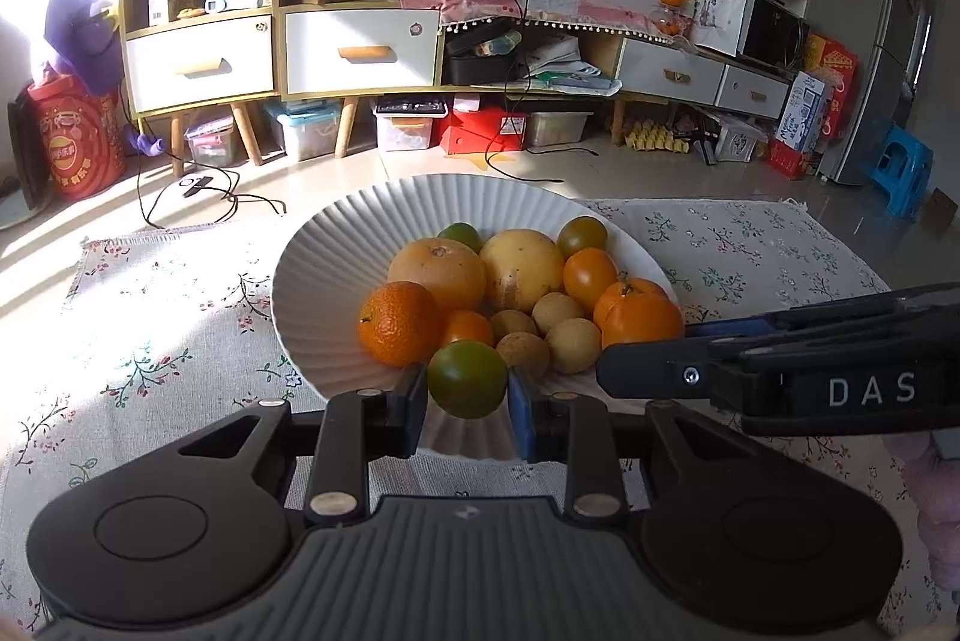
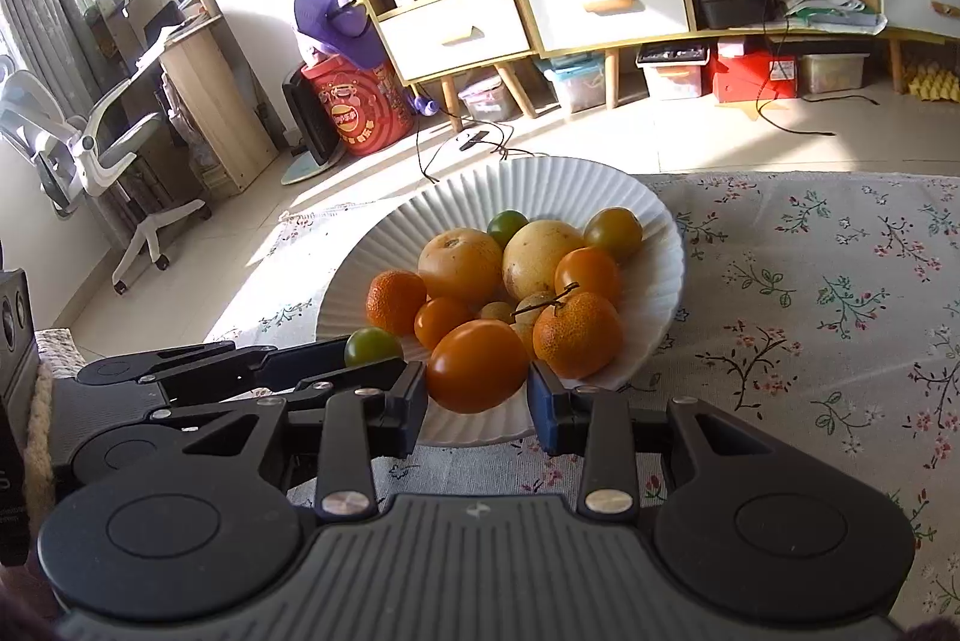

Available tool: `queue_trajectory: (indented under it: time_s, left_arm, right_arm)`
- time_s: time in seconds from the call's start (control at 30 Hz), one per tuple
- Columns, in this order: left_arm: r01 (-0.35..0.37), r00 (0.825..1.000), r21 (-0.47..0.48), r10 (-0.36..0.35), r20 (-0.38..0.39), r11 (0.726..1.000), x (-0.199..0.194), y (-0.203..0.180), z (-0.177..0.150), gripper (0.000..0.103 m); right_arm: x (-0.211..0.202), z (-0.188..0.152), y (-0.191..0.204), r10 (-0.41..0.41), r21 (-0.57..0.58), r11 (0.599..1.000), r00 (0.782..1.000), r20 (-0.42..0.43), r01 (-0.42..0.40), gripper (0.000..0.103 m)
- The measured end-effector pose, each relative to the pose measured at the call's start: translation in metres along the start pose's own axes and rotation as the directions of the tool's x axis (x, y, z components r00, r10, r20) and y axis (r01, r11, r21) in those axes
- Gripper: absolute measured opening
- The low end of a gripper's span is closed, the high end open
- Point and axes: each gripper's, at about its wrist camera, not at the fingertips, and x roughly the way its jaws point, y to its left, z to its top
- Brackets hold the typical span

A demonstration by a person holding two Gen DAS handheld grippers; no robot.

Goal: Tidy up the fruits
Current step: 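Carry the lime in the left tool and orange fruit in the right tool over the plate, then open the left tool releasing the lime while the right tool releases the orange fruit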

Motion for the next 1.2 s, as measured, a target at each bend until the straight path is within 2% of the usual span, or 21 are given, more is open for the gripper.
queue_trajectory:
  time_s: [0.4,0.5,0.63,0.73,0.8,0.87,0.93,1.13,1.2]
  left_arm:
    - [0.011,1.0,0.018,-0.011,-0.008,1.0,0.004,0.003,-0.002,0.014]
    - [0.021,1.0,0.014,-0.021,-0.009,1.0,0.002,0.004,-0.002,0.018]
    - [0.014,1.0,0.003,-0.014,-0.009,1.0,-0.003,0.004,-0.001,0.03]
    - [0.014,1.0,-0.01,-0.014,-0.01,1.0,-0.01,0.004,-0.001,0.048]
    - [0.01,1.0,-0.016,-0.01,-0.009,1.0,-0.015,0.002,-0.001,0.057]
    - [0.003,1.0,-0.029,-0.004,-0.019,1.0,-0.022,-0.001,-0.001,0.074]
    - [0.0,1.0,-0.036,0.0,-0.018,0.999,-0.029,-0.004,-0.003,0.078]
    - [-0.05,0.998,-0.037,0.049,-0.032,0.998,-0.047,-0.014,-0.005,0.092]
    - [-0.073,0.997,-0.045,0.071,-0.039,0.996,-0.055,-0.017,-0.006,0.093]
  right_arm:
    - [0.008,0.0,-0.004,-0.003,-0.004,1.0,1.0,-0.02,0.003,0.033]
    - [0.007,0.0,-0.002,-0.003,0.002,1.0,1.0,-0.016,0.003,0.035]
    - [0.001,0.002,-0.001,0.015,0.017,1.0,1.0,-0.006,-0.015,0.043]
    - [-0.007,0.004,-0.001,0.021,0.021,1.0,1.0,0.008,-0.021,0.046]
    - [-0.012,0.003,-0.001,0.013,0.019,1.0,1.0,0.018,-0.014,0.054]
    - [-0.018,0.002,-0.001,0.003,0.016,1.0,1.0,0.029,-0.003,0.062]
    - [-0.023,0.001,0.0,-0.013,0.021,1.0,0.999,0.03,0.012,0.07]
    - [-0.039,-0.002,0.005,-0.057,0.018,0.998,0.997,0.056,0.056,0.082]
    - [-0.043,-0.004,0.01,-0.096,-0.009,0.995,0.994,0.055,0.096,0.085]
